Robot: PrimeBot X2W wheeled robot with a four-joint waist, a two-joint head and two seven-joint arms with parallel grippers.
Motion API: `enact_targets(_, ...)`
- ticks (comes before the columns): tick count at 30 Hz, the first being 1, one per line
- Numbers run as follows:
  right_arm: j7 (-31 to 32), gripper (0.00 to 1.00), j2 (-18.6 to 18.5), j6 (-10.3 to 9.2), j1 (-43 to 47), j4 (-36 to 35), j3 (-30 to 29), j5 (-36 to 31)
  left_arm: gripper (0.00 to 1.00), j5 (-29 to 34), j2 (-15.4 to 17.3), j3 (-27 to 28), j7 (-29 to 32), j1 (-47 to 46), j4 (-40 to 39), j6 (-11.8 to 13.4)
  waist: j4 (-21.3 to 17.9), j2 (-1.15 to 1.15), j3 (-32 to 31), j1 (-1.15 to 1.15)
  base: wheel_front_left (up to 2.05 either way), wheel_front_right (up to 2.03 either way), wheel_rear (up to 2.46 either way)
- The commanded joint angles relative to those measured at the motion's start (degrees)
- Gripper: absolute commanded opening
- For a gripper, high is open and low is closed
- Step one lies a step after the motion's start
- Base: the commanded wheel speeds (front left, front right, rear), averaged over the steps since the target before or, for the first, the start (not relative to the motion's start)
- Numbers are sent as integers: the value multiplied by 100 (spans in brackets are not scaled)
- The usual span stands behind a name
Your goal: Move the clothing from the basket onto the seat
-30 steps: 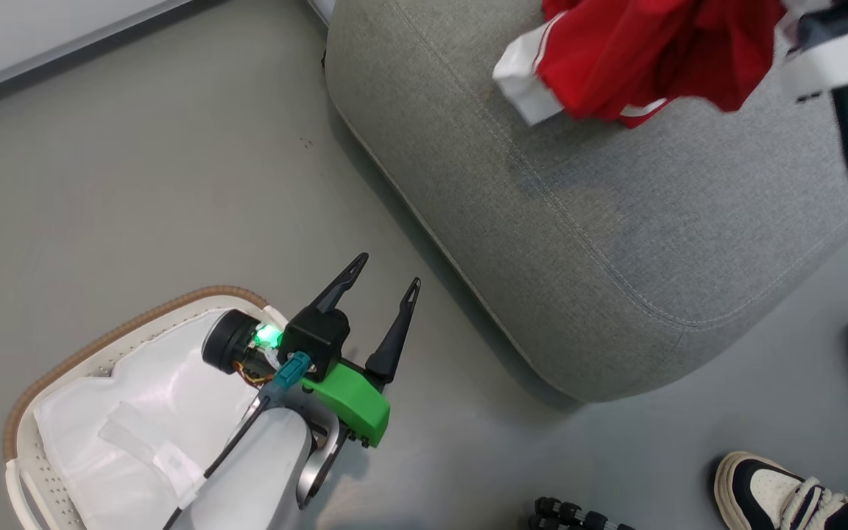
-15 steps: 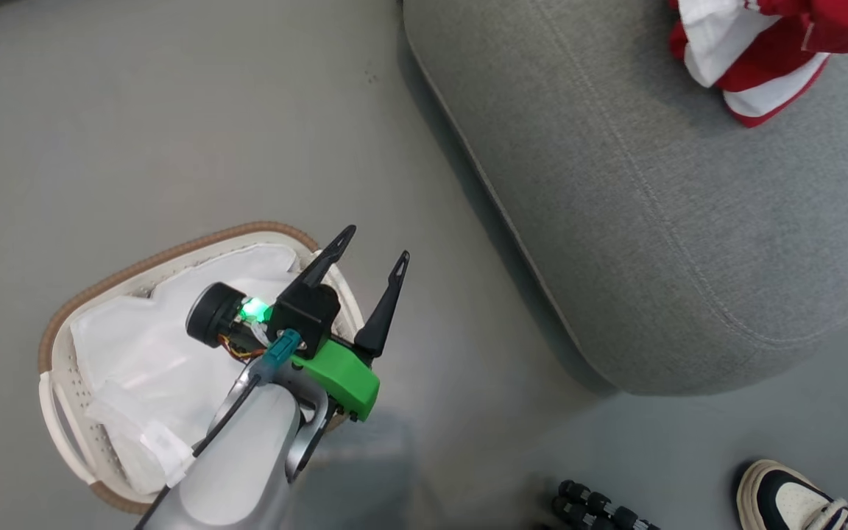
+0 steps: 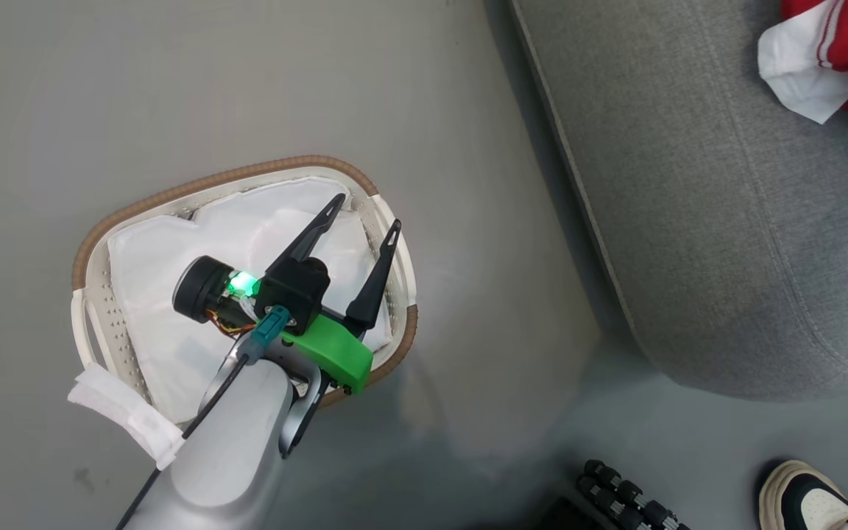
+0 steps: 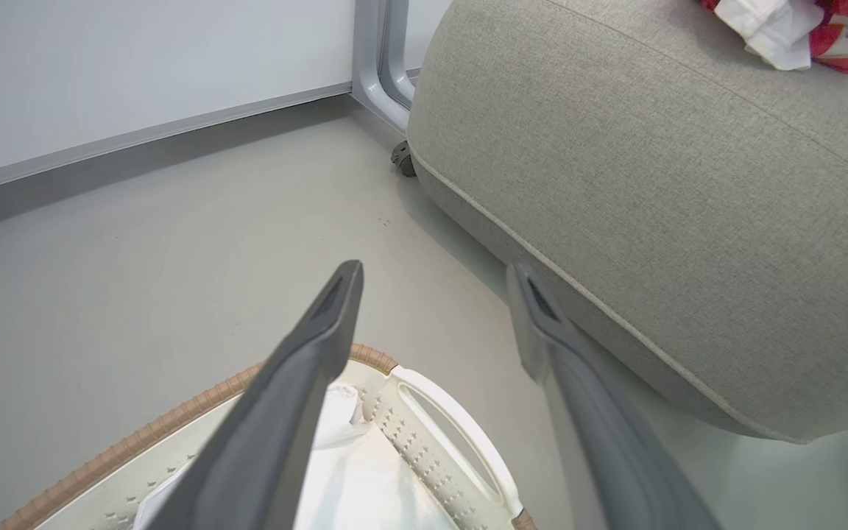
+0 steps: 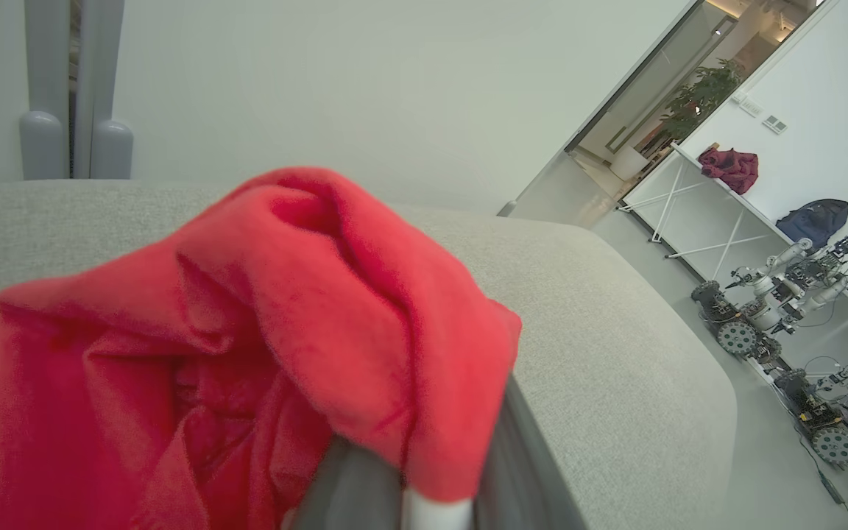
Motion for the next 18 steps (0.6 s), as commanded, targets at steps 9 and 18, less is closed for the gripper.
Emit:
enact_targets(9,-11,100,409,-8,959,-348,-470,94,100,33,49,300,-2,82,89,-14,19,0,-153,-1,0,0,0)
enact_targets(18,-11,100,698,-8,2234,-812,-324,664,100,-31,-97,666,-2,462,225,-15,88,0,-851,-1,0,0,0)
